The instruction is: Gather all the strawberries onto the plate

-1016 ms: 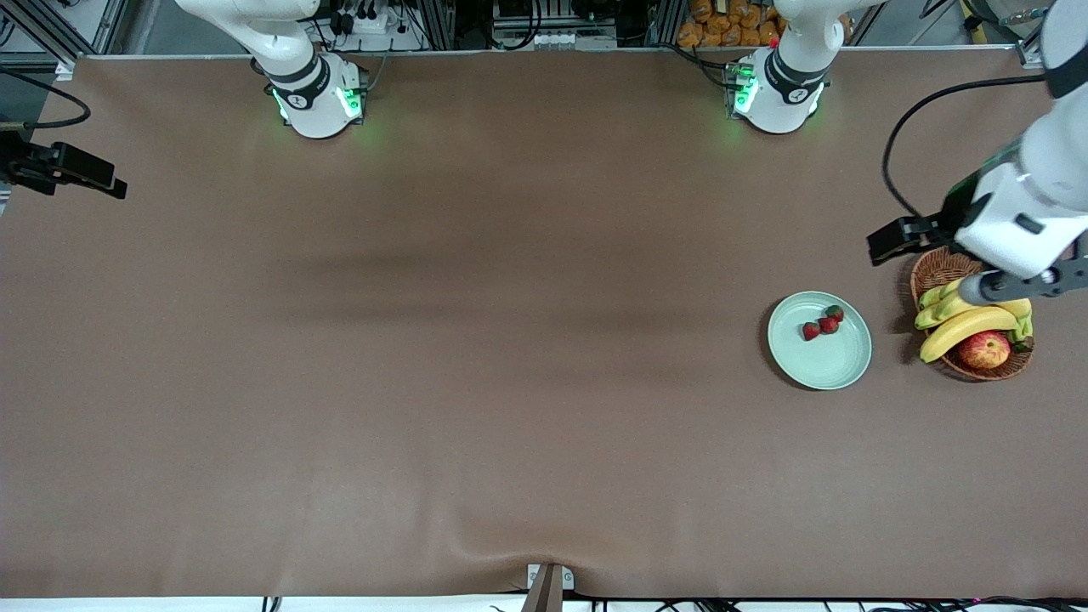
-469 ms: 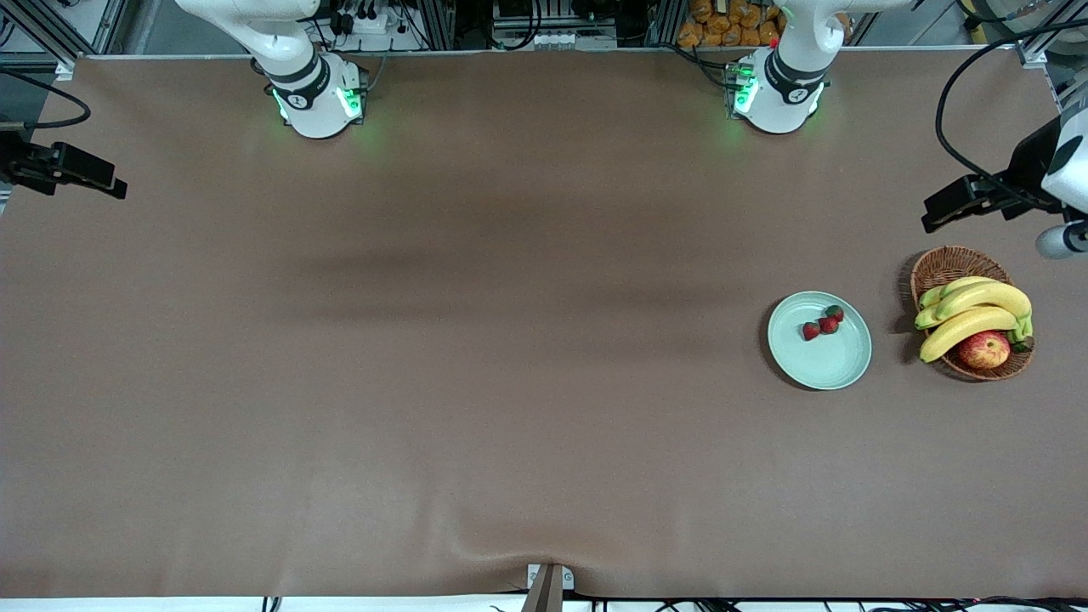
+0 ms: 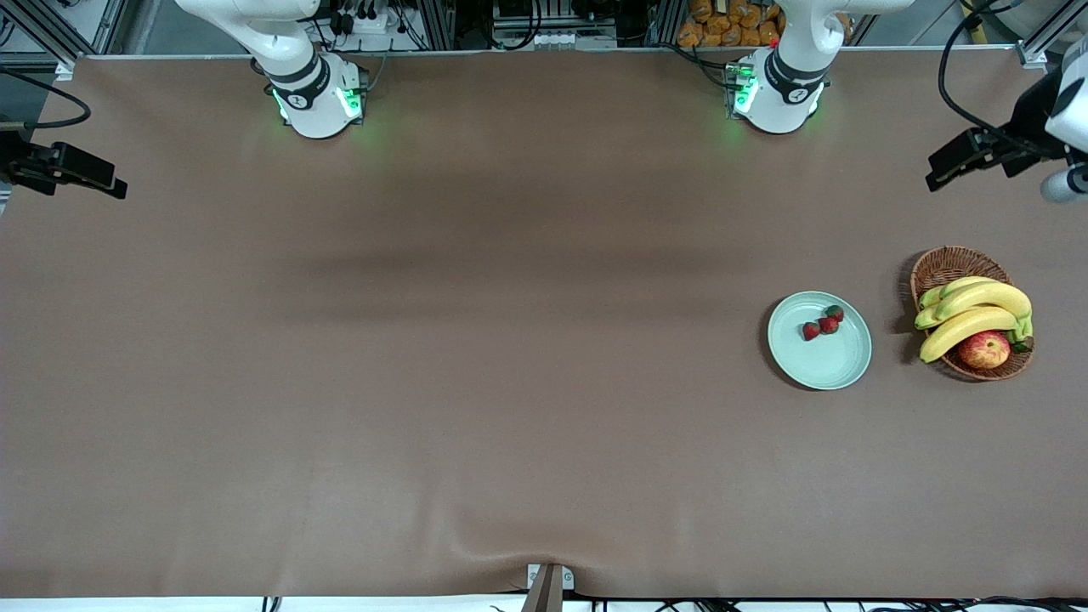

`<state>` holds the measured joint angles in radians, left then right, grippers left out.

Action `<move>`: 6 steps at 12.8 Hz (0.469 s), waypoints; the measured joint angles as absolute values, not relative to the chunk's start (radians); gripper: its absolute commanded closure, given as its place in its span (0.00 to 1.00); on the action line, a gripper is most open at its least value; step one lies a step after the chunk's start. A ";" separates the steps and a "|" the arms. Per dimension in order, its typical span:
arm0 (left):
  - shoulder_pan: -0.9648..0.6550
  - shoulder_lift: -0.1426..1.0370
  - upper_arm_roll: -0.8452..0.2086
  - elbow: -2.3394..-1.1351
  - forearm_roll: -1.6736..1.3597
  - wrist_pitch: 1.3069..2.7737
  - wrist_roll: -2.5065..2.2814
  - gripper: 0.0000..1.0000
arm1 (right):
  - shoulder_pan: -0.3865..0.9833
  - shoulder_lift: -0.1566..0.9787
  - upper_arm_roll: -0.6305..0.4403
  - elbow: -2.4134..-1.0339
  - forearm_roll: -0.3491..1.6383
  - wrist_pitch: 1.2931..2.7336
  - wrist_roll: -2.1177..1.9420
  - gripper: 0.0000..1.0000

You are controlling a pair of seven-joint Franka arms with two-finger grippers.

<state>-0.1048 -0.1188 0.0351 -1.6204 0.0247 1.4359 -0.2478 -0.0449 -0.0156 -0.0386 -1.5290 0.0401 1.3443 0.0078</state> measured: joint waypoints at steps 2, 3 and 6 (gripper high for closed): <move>-0.109 -0.153 0.046 -1.647 0.025 1.439 -0.248 0.00 | -0.045 -0.016 -0.039 -1.529 0.040 1.344 0.008 0.00; -0.109 -0.169 0.048 -1.663 0.025 1.441 -0.248 0.00 | -0.045 -0.016 -0.039 -1.529 0.040 1.344 0.008 0.00; -0.115 -0.184 0.049 -1.671 0.025 1.456 -0.222 0.00 | -0.045 -0.016 -0.039 -1.529 0.040 1.344 0.008 0.00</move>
<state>-0.1150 -0.1838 0.0487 -1.6715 0.0247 1.4562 -0.2224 -0.0449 -0.0156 -0.0385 -1.5290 0.0401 1.3443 0.0078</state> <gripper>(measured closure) 0.000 0.000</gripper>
